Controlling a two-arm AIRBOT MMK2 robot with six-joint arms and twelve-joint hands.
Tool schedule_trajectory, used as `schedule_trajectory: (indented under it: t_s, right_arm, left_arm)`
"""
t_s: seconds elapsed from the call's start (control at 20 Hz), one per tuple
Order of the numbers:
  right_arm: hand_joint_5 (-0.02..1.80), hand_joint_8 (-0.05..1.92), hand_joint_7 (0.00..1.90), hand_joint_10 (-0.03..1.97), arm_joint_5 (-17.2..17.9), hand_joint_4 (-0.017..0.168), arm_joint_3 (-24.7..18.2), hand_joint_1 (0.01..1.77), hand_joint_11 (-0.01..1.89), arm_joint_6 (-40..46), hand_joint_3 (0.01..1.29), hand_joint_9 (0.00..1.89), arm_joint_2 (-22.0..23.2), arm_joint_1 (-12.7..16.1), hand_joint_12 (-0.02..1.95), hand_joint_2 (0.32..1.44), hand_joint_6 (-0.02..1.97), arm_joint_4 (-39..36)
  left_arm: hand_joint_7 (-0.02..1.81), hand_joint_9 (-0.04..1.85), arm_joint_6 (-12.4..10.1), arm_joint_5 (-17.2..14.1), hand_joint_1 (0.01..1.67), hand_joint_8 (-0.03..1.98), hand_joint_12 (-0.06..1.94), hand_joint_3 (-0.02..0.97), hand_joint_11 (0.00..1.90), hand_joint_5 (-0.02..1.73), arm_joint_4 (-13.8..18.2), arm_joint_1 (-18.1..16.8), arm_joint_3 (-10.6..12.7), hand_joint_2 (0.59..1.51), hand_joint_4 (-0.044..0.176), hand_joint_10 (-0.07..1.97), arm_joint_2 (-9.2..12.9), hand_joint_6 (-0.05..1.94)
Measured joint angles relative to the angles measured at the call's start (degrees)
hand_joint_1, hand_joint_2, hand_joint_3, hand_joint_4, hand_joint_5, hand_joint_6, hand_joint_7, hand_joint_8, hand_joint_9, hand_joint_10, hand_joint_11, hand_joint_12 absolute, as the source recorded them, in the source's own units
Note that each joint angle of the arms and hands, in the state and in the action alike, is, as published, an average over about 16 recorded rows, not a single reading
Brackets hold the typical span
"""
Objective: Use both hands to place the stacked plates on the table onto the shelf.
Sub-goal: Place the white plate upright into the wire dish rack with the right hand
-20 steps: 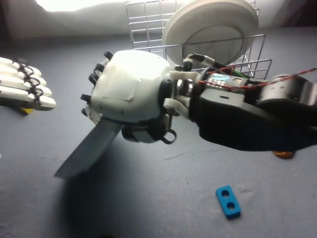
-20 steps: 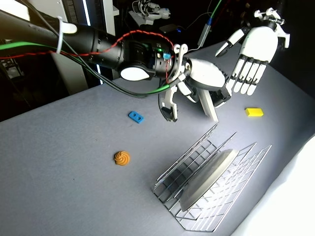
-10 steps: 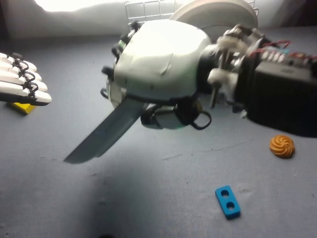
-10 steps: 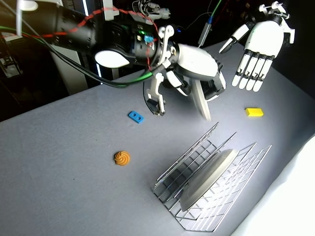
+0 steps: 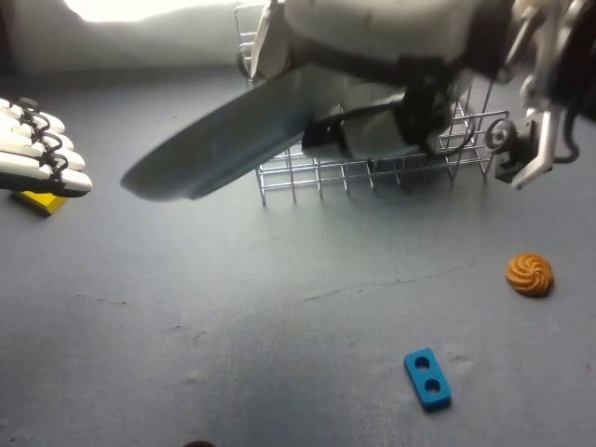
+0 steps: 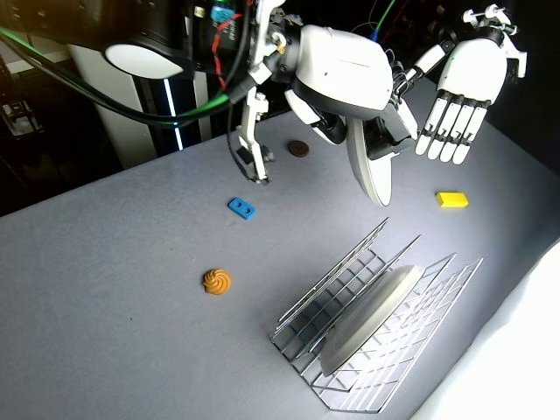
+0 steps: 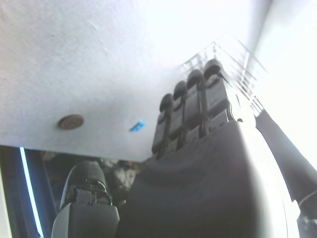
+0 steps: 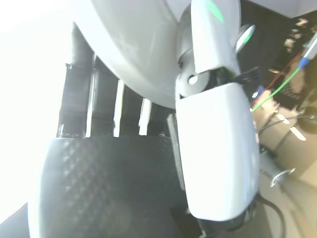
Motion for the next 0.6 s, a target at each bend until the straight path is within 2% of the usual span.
schedule_trajectory:
  t_s: [0.3,0.6]
  right_arm:
    - [1.09,1.03,1.0,1.36,-2.1,-0.007,-0.7,1.26,0.63,-0.2,0.01,0.89,3.5,3.4,1.64,1.01,0.39,8.2]
    - [1.1,1.03,1.0,1.33,-5.7,-0.007,0.5,1.27,0.65,1.5,0.01,0.88,5.2,5.2,1.63,1.01,0.39,12.4]
  left_arm:
    - [0.05,0.03,0.0,-0.1,0.01,0.01,0.0,0.02,0.02,0.05,0.3,0.0,0.1,1.114,0.002,0.01,-0.1,0.01]
    - [0.05,0.03,0.0,-0.2,0.01,0.01,0.0,0.019,0.02,0.05,0.4,0.0,0.2,1.114,0.003,0.01,-0.3,0.01]
